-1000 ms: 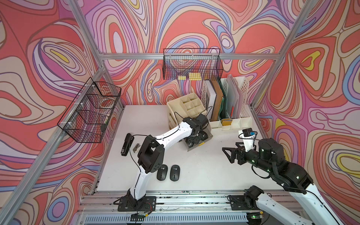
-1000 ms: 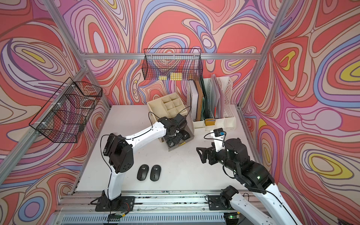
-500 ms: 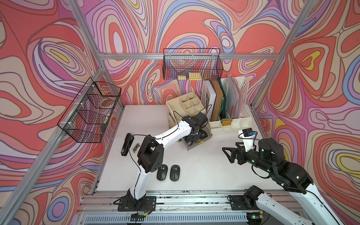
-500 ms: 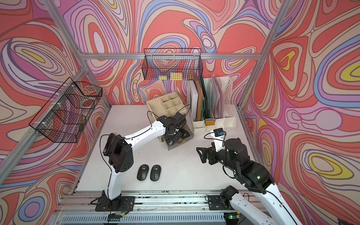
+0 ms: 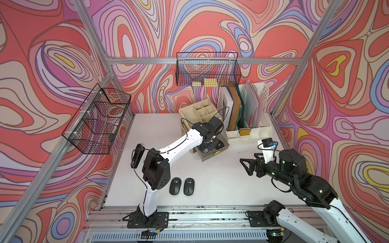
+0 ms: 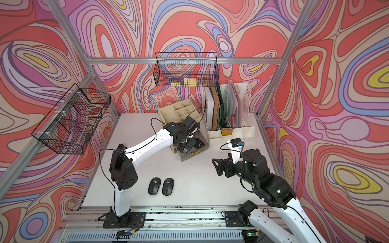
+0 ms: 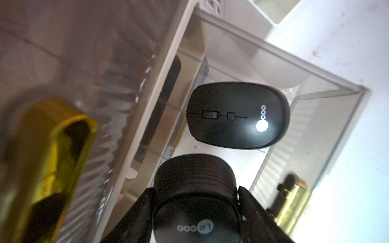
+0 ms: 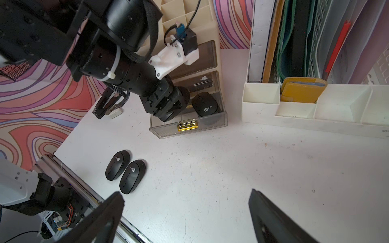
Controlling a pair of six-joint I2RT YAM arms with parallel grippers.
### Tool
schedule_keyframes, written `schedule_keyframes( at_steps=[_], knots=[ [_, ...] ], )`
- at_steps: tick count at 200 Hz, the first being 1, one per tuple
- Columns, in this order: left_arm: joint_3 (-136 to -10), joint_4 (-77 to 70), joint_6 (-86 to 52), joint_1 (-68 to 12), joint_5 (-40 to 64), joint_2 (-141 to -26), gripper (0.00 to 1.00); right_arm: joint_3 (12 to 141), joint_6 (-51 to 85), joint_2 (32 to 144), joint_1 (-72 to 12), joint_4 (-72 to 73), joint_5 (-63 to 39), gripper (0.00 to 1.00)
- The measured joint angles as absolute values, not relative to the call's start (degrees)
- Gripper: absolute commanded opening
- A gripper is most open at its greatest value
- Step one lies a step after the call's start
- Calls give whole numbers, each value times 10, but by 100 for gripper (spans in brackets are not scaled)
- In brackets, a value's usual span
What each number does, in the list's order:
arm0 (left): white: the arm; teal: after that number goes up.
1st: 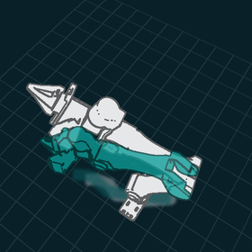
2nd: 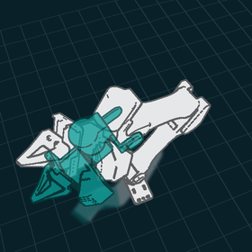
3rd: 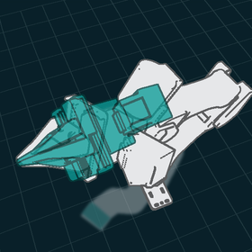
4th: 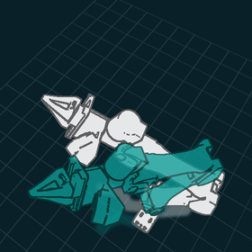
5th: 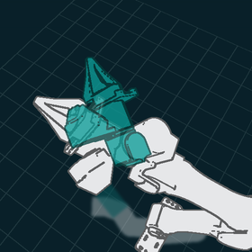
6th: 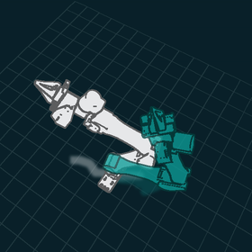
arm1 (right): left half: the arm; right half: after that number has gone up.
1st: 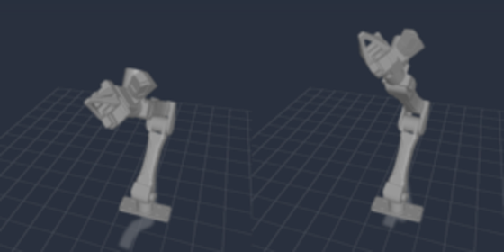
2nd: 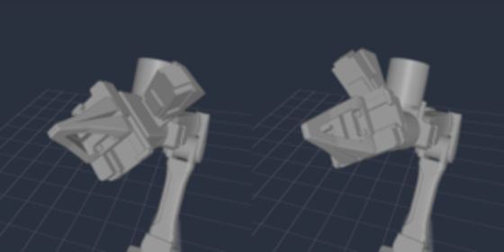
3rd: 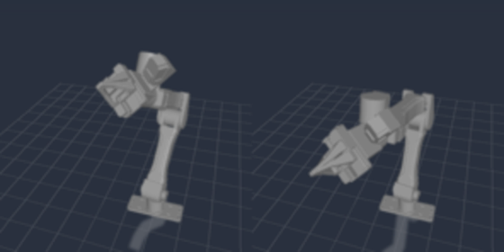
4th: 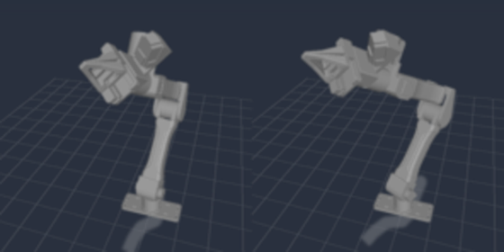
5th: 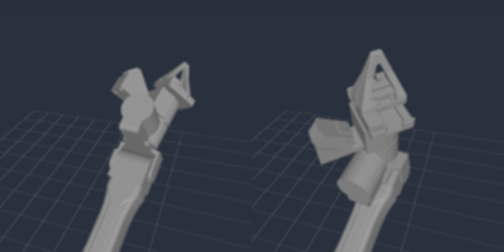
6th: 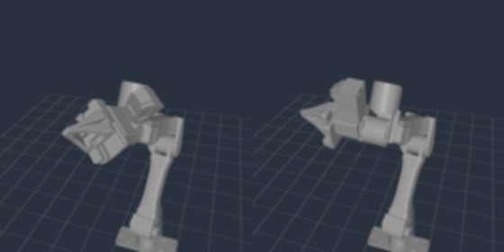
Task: Take the mice out of the drawer
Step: Pick up the mouse from the drawer.
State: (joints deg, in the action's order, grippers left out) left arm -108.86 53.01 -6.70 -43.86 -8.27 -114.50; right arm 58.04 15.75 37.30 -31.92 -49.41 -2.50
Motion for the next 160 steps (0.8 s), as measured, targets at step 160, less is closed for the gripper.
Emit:
schedule_keyframes(
  at_steps=[160],
  knots=[
    [-995,595,-227,-461,-100,-966,60,618,127,377,-319,-507,-223,98]
  ],
)
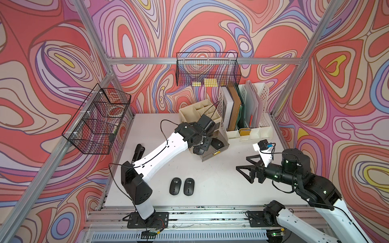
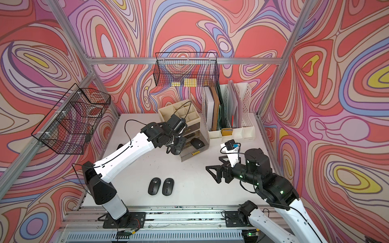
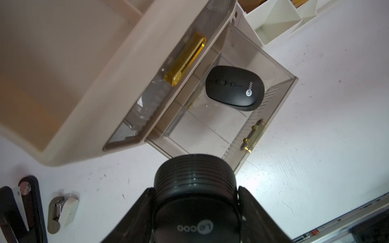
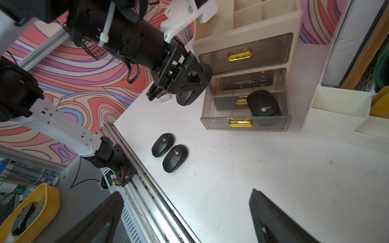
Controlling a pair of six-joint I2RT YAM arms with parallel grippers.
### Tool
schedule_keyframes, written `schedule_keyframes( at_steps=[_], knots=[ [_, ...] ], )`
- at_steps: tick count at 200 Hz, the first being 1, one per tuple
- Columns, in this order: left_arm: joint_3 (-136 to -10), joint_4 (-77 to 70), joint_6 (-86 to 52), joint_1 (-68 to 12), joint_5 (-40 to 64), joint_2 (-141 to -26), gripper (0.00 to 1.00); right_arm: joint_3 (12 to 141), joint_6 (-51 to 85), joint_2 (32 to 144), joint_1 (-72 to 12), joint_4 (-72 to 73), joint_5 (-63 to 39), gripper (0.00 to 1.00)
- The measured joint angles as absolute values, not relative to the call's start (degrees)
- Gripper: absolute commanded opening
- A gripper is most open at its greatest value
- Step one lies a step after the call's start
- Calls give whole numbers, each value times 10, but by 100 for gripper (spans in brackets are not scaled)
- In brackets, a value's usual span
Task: Take the mice out of the drawer
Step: Pick up the mouse from the drawer, then place the mouse at the center of the board.
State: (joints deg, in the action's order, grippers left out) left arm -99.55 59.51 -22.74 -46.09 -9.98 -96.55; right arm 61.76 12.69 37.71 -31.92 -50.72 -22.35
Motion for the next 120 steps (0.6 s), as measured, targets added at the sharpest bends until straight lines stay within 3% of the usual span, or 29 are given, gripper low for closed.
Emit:
schedule_keyframes(
  at_steps=[50,120],
  knots=[
    [-842,590,-331,-508,-91,-902,60,647,112,375,-319,-536,-295,98],
    [-701,514,-457,-572,-76,-882,60,627,105,373,-319,-560,-314,98]
  ],
)
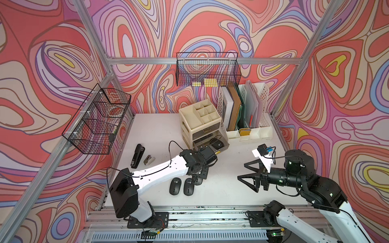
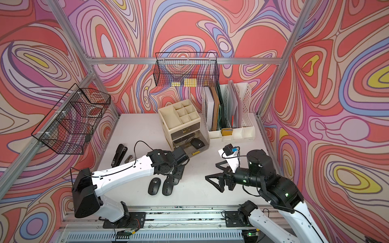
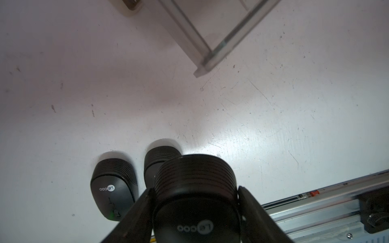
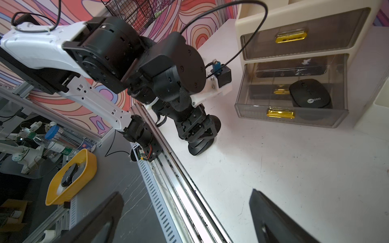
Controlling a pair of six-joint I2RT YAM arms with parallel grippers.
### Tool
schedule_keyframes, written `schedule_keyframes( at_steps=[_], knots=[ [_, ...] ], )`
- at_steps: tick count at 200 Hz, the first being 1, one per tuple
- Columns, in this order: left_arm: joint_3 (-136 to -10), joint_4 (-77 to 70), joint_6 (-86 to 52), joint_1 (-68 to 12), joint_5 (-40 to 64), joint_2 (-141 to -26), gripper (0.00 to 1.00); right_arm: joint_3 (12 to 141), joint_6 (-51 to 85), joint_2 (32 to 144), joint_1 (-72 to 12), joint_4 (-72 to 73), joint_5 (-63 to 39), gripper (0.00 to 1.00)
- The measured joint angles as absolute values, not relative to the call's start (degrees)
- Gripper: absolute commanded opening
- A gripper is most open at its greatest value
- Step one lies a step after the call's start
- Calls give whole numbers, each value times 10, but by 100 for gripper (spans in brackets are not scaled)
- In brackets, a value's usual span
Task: Take the mice out of the drawer
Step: Place the mouse at the center of the board.
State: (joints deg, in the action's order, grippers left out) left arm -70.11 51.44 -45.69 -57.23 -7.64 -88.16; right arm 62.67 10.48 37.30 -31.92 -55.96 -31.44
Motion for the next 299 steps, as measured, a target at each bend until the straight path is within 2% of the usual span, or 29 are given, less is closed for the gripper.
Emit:
schedule_keyframes(
  at_steps=[125,259,299],
  knots=[
    [-625,394,-524,-607,-61,-943,60,608,103,382,-319,-570,-322,98],
    [-612,376,-525,-609,-59,-992,60,604,103,392,-319,-567,-322,98],
    [-610,377,-523,-609,-59,-993,66,604,103,394,-319,-566,-322,98]
  ],
)
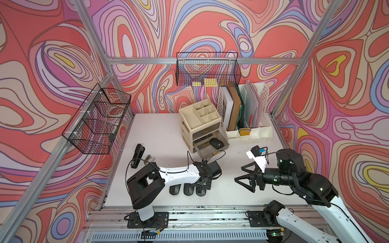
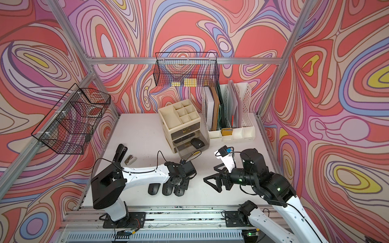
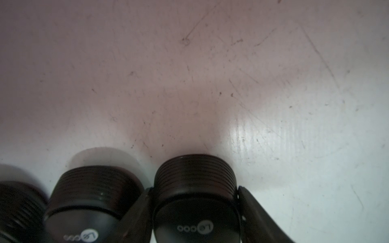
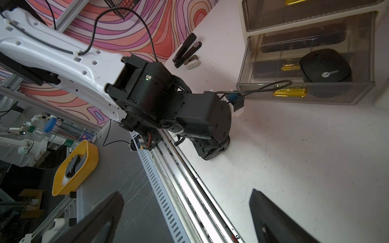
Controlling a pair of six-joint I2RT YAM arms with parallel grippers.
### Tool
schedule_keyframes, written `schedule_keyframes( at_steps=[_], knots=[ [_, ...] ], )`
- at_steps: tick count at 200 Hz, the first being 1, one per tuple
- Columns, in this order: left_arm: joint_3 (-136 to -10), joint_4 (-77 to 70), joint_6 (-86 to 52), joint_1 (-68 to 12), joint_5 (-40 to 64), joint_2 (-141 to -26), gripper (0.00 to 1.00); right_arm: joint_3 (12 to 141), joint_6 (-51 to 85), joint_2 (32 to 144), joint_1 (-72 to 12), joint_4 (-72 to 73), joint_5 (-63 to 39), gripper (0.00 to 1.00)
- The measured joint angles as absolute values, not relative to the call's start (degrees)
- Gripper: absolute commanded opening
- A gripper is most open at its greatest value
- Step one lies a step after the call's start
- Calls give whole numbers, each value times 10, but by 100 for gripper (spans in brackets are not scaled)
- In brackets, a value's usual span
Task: Take the mice out of the drawer
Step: Place the mouse at the center of the board.
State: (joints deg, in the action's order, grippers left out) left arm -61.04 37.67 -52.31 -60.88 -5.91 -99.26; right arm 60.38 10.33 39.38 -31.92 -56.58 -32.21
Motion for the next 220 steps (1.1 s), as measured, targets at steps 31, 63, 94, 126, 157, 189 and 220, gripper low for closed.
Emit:
schedule_keyframes(
  at_steps=[31,63,94,126,157,189,220],
  knots=[
    [-610,377,-523,-609,-59,-997,69,604,103,397,-319,-566,-322,98],
    [-610,377,-522,-609,-59,-1000,72,604,103,397,-319,-565,-322,98],
    [-611,377,-521,-609,-60,-1000,73,604,103,396,-319,-562,-322,98],
    [-614,381,-518,-609,-61,-1000,76,604,105,390,-319,-561,-322,98],
    [-632,395,-507,-615,-69,-996,77,602,111,381,-319,-547,-324,98],
    [-665,425,-488,-618,-82,-976,79,597,122,378,-319,-521,-324,98],
    [-714,477,-460,-619,-99,-951,79,595,137,370,-319,-488,-320,98]
  ],
)
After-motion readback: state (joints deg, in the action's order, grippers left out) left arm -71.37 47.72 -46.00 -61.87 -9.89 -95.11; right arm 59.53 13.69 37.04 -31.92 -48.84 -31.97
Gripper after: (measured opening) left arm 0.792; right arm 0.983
